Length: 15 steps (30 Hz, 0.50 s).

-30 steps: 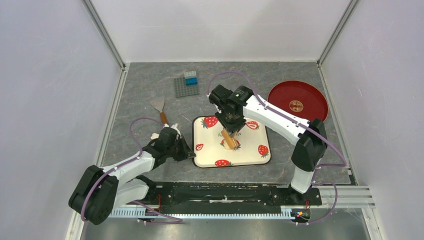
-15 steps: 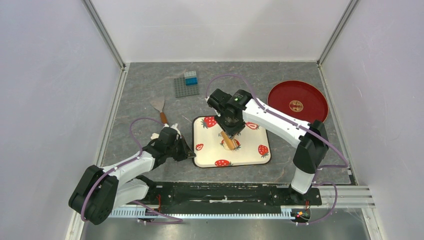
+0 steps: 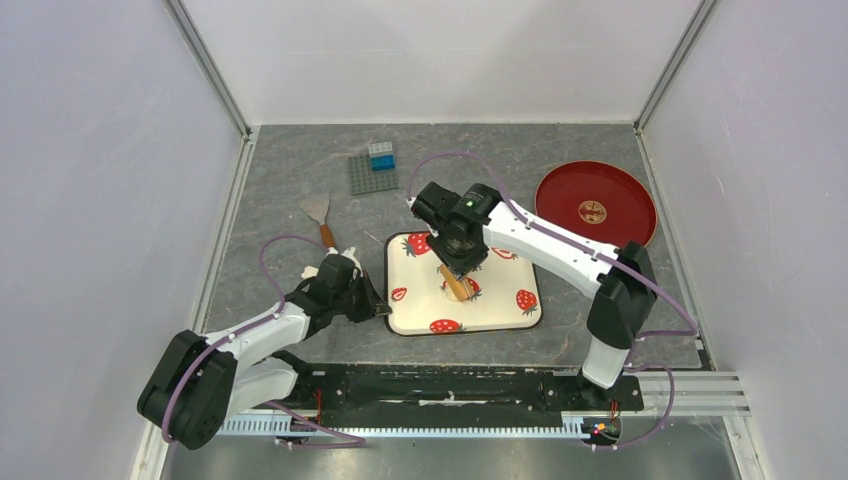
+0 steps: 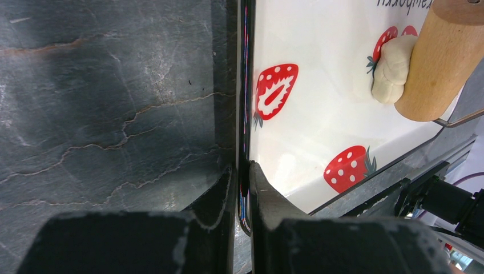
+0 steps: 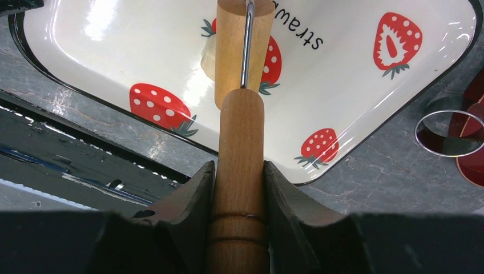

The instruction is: Roll out the dumpling wrappers from the dough

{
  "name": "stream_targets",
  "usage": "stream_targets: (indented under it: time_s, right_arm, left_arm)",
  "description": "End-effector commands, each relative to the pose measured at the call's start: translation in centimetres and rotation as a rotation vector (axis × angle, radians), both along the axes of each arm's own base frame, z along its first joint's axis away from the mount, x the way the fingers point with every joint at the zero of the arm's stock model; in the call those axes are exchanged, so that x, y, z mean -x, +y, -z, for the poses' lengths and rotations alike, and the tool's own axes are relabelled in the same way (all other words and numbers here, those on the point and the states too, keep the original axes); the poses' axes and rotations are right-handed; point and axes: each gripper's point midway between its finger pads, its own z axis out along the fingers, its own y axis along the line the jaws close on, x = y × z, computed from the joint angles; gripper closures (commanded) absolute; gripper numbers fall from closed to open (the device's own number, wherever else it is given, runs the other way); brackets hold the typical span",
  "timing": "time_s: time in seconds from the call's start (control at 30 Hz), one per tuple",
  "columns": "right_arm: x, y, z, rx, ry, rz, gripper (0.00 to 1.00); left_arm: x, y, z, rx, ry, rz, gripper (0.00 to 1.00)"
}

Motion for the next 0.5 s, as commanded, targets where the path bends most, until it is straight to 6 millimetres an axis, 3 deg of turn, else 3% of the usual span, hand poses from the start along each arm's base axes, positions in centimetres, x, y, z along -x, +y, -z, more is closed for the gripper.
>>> stream_targets:
  time_s: [0.0,0.2,0.47]
  right_arm:
    - [4.0,4.0,4.5,-0.099,0.213,-0.042,1.0]
    - [4.2,3.4,5.6,-0.071,0.218,-0.037,1.0]
    - [4.5,4.1,6.3,-0.1,0.248,-0.051,1.0]
  left_arm:
    - [2.3,2.6,3.2,-0.125,0.12,-0.044,0.98]
    - [2.3,2.6,3.1,-0.126,0.119,-0.045,0.98]
    - [2.3,2.6,3.1,-0.126,0.119,-0.044,0.98]
